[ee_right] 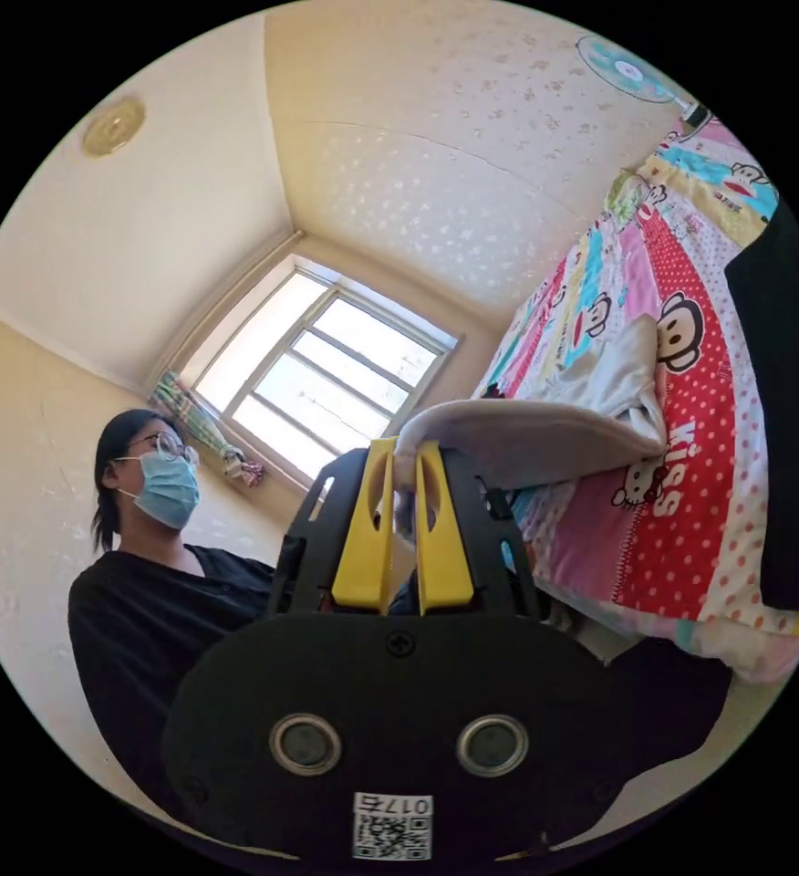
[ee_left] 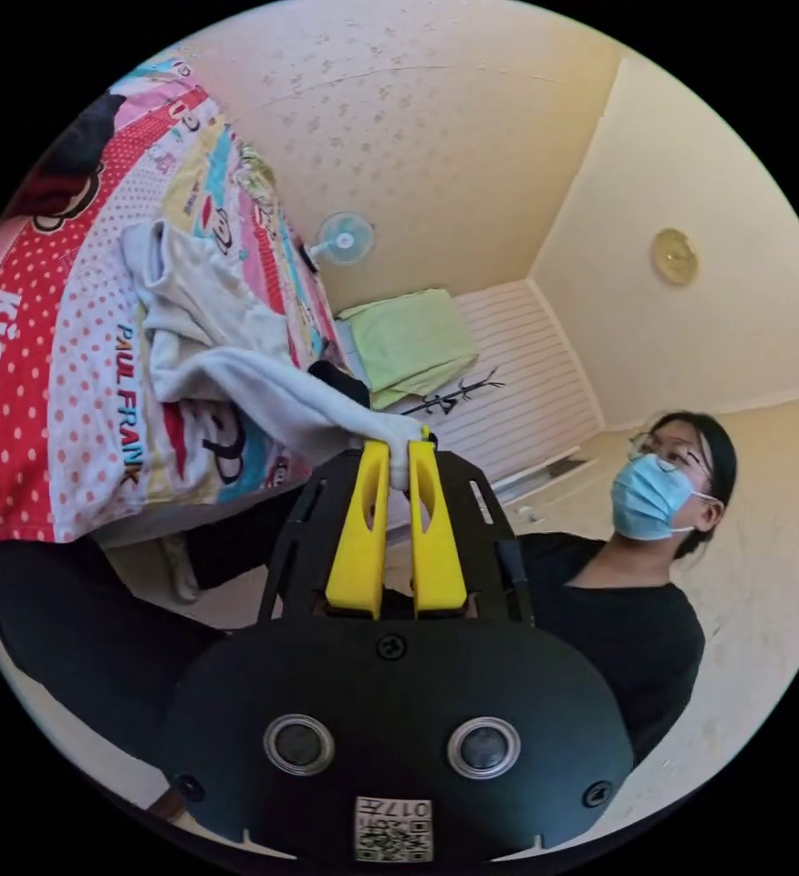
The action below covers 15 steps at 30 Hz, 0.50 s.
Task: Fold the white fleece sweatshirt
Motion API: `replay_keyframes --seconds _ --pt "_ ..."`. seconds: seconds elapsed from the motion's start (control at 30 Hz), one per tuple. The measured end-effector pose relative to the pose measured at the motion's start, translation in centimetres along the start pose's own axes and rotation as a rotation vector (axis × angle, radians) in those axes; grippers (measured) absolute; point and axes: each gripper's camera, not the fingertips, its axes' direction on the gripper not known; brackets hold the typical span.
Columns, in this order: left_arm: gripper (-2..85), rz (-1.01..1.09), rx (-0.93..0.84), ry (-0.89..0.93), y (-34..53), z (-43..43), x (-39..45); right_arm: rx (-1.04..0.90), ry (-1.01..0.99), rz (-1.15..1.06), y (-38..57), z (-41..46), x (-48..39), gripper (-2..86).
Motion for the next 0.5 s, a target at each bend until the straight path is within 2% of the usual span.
replay_keyframes --seconds 0.13,0.27,0.37,0.5 --pt "4.2 -0.129 -0.086 -0.088 3.7 -1.3 0.7 -0.101 0.083 0.115 3.5 -2.5 -3.4 1.3" --pt "4.1 -0.310 -0.025 0.077 9.1 -2.5 -0.9 -0.155 0.052 0.225 8.7 -3.2 -4.1 1.3" --pt "4.2 -0.313 0.010 0.132 9.9 -2.8 -0.7 -0.070 0.020 0.193 9.8 -4.5 -5.0 1.3" --pt "4.2 -0.231 0.062 0.118 4.1 -2.3 -1.4 -0.040 0.066 0.141 6.3 -3.6 -2.8 1.3"
